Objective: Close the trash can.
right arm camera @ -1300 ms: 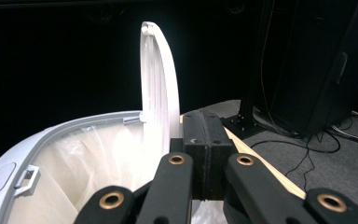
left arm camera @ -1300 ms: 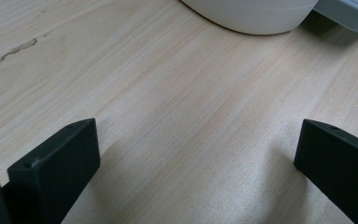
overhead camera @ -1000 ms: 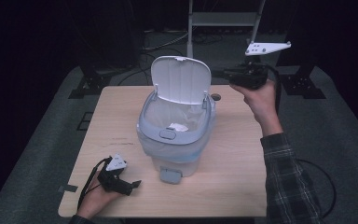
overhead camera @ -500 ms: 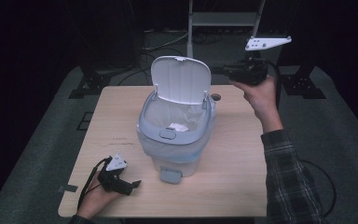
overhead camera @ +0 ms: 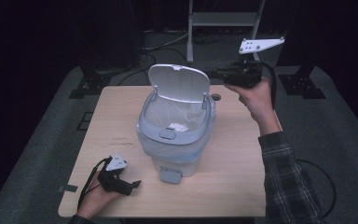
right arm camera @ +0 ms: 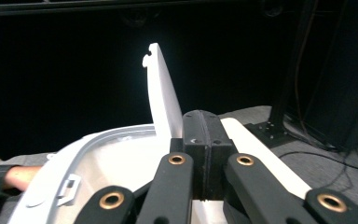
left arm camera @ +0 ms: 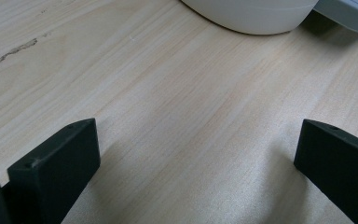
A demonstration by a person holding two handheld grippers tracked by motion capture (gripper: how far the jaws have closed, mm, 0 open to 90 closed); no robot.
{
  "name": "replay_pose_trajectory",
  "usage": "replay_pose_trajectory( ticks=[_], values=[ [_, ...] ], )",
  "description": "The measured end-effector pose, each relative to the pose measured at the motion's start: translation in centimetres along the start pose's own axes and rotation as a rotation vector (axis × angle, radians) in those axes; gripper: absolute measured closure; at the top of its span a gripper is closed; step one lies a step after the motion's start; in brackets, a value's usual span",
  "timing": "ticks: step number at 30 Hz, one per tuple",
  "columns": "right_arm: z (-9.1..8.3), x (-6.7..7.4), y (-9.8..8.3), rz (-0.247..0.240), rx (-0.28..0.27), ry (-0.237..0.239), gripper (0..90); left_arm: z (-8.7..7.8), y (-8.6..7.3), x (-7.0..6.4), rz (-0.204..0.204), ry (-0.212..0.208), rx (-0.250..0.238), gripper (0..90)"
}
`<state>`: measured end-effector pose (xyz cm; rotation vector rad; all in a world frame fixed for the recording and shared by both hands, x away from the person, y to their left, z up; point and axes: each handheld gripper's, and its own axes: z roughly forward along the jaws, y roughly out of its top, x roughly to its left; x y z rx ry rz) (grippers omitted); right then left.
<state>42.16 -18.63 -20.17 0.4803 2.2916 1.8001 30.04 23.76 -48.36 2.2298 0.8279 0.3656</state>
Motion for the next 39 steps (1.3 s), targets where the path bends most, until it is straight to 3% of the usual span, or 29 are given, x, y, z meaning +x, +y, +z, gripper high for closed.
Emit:
replay_pose_trajectory(
  ticks=[4, 14, 23, 39],
  values=[
    [0.2, 0.8, -0.1, -0.007, 0.005, 0.046, 90.0, 0.0, 0.0, 0.0, 0.000, -0.001, 0.001, 0.0],
    [1.4, 3.2, -0.7, -0.044, 0.048, 0.101, 90.0, 0.0, 0.0, 0.0, 0.000, -0.001, 0.000, 0.0],
    [2.6, 4.2, -1.5, -0.049, 0.089, 0.119, 90.0, 0.0, 0.0, 0.0, 0.000, -0.001, 0.000, 0.0],
    [4.8, 6.5, -1.9, -0.102, 0.159, 0.159, 90.0, 0.0, 0.0, 0.0, 0.000, 0.000, 0.000, 0.0]
  ],
)
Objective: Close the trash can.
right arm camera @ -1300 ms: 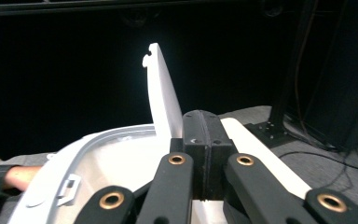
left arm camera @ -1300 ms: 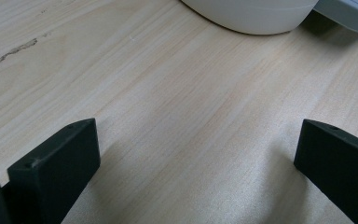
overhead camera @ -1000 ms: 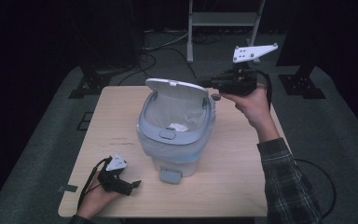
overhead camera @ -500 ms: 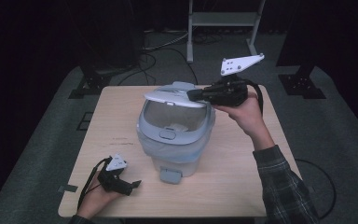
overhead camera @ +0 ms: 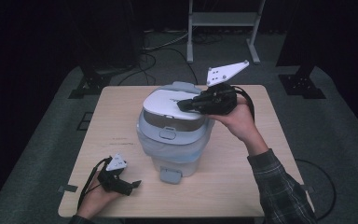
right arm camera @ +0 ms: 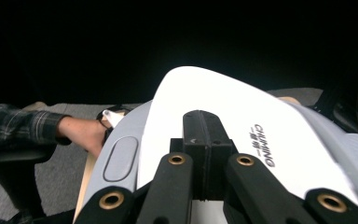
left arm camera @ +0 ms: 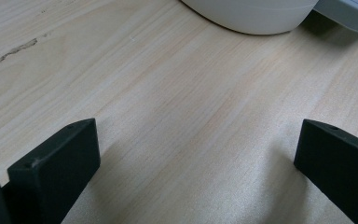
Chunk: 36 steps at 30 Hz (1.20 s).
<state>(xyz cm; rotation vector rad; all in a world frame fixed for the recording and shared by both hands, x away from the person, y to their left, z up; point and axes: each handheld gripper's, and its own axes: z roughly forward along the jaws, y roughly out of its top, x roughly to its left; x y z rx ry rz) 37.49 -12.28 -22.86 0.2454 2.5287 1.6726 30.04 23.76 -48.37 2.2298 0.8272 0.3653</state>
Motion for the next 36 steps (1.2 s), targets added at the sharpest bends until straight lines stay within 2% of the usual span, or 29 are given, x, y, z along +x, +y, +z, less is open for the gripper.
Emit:
replay_pose_trajectory(
  ticks=[13, 18, 21, 24, 27, 28, 36],
  values=[
    [1.8, 1.4, -0.2, -0.036, 0.064, 0.035, 90.0, 0.0, 0.0, 0.0, 0.000, 0.000, 0.000, 0.0],
    [2.4, 1.5, -0.6, -0.037, 0.090, 0.048, 90.0, 0.0, 0.0, 0.0, 0.000, 0.000, 0.000, 0.0],
    [2.7, 1.6, -0.9, -0.040, 0.109, 0.044, 90.0, 0.0, 0.0, 0.0, 0.000, 0.000, 0.000, 0.0],
    [2.7, 1.7, -1.0, -0.046, 0.099, 0.035, 90.0, 0.0, 0.0, 0.0, 0.000, 0.000, 0.000, 0.0],
    [2.7, 1.8, -1.2, -0.022, 0.091, 0.030, 90.0, 0.0, 0.0, 0.0, 0.000, 0.000, 0.000, 0.0],
    [2.9, 1.9, -1.3, -0.025, 0.117, 0.022, 90.0, 0.0, 0.0, 0.0, 0.001, 0.000, 0.000, 0.0],
    [2.9, 2.1, -1.3, -0.016, 0.104, 0.006, 90.0, 0.0, 0.0, 0.0, 0.001, 0.000, 0.001, 0.0]
  ],
)
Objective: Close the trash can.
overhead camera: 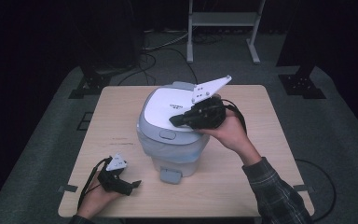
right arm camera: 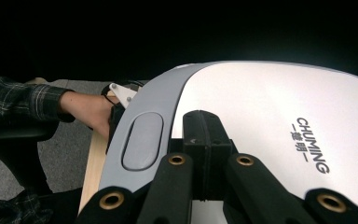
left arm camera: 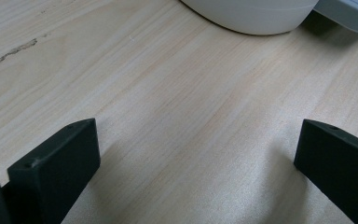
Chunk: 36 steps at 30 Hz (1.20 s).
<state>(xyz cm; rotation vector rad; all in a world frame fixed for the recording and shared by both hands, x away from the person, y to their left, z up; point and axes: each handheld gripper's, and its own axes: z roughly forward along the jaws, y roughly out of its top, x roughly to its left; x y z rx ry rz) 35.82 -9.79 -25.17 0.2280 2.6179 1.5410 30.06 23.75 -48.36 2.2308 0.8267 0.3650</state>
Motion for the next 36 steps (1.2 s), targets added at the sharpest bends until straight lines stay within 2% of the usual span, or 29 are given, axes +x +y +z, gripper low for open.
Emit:
replay_pose_trajectory(
  ticks=[1, 5, 6, 7, 8, 13, 16, 22, 27, 36],
  values=[
    [0.0, 0.0, 0.0, -0.004, -0.007, -0.001, 83.3, 0.0, 0.0, 0.0, 0.000, 0.000, 0.000, 0.0],
    [0.0, -0.2, 0.1, 0.004, -0.027, -0.015, 67.8, 0.0, 0.0, 0.0, 0.000, 0.000, -0.001, 0.0],
    [0.0, -0.2, 0.1, 0.004, -0.027, -0.015, 67.8, 0.0, 0.0, 0.0, 0.000, 0.000, -0.001, 0.0],
    [-0.1, -0.3, 0.1, 0.011, -0.031, -0.025, 62.4, 0.0, 0.0, 0.0, 0.000, 0.000, -0.001, 0.0],
    [-0.5, -0.3, 0.1, 0.016, -0.045, -0.042, 52.0, 0.0, 0.0, 0.0, -0.001, 0.000, 0.000, 0.0],
    [-1.8, -0.4, -0.1, 0.035, -0.071, -0.091, 36.8, 0.0, 0.0, 0.0, 0.000, -0.001, 0.000, 0.0],
    [-3.0, -0.4, -0.4, 0.051, -0.081, -0.136, 28.9, 0.1, 0.1, 0.1, 0.001, 0.000, -0.001, 0.0],
    [-5.4, 0.0, -1.5, 0.073, -0.104, -0.207, 19.1, 0.1, 0.1, 0.1, 0.001, 0.000, -0.001, 0.0],
    [-6.8, 0.3, -3.1, 0.096, -0.106, -0.243, 18.7, 0.1, 0.1, 0.1, 0.001, 0.000, -0.001, 0.0],
    [-8.7, 0.8, -6.5, 0.148, -0.106, -0.259, 12.9, 0.1, 0.1, 0.1, 0.002, 0.000, -0.001, 0.0]
  ],
)
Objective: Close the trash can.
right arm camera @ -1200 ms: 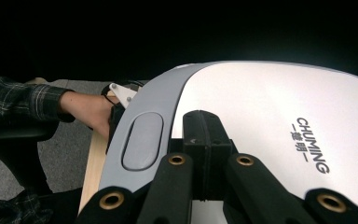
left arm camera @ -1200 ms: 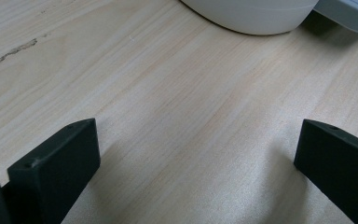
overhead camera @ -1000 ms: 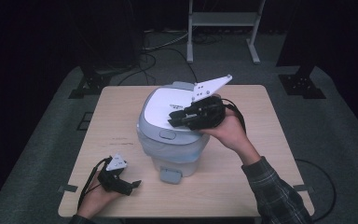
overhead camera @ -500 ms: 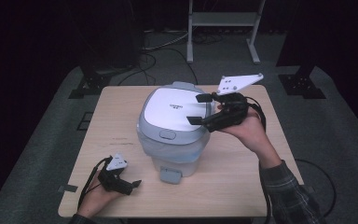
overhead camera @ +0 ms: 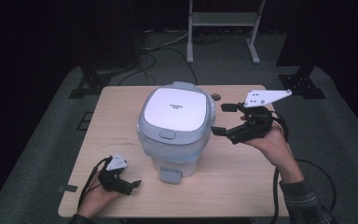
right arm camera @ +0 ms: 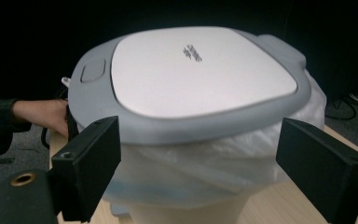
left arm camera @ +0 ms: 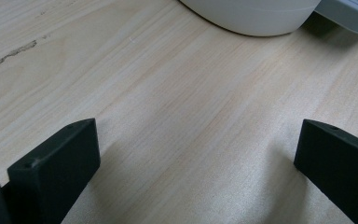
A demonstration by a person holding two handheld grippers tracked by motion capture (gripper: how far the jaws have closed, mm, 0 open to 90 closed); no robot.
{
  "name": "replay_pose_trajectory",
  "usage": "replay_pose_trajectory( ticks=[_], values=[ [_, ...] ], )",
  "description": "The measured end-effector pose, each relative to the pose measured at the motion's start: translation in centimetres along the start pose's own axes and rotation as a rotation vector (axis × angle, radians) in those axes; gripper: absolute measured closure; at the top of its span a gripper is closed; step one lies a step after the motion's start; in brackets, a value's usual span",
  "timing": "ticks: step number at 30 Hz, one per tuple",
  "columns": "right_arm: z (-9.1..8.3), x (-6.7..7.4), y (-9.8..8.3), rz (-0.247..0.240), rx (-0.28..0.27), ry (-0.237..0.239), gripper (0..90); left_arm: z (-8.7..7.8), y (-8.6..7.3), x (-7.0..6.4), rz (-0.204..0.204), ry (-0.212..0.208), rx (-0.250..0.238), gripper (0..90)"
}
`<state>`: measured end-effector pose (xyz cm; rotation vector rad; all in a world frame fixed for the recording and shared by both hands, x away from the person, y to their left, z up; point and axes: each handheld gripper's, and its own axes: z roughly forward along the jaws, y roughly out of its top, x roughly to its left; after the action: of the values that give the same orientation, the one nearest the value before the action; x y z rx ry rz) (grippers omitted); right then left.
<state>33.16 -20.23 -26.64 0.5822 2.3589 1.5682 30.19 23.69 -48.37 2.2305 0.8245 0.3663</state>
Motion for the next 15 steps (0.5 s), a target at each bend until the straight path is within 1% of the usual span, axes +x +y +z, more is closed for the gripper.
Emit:
replay_pose_trajectory(
  ticks=[3, 5, 8, 9, 12, 15],
  values=[
    [-0.3, -0.1, -1.0, 0.013, 0.010, -0.014, 11.8, 0.0, 0.0, 0.0, -0.001, 0.000, 0.000, 0.0],
    [-0.4, -0.1, -1.8, 0.023, 0.021, -0.022, 9.0, 0.0, 0.0, 0.0, -0.001, 0.000, 0.000, 0.0],
    [-0.6, -0.1, -3.1, 0.027, 0.030, -0.044, 7.8, 0.0, 0.0, 0.0, -0.001, 0.000, 0.000, 0.0],
    [-0.6, -0.1, -3.7, 0.034, 0.036, -0.056, 7.7, 0.0, 0.0, 0.0, -0.001, 0.000, 0.000, 0.0],
    [-0.7, -0.1, -5.0, 0.050, 0.054, -0.069, 1.2, 0.0, 0.0, 0.0, 0.000, 0.000, 0.002, 0.0],
    [-0.6, -0.3, -6.8, 0.057, 0.067, -0.079, 1.2, 0.0, 0.0, 0.0, 0.000, 0.000, 0.002, 0.0]
  ],
)
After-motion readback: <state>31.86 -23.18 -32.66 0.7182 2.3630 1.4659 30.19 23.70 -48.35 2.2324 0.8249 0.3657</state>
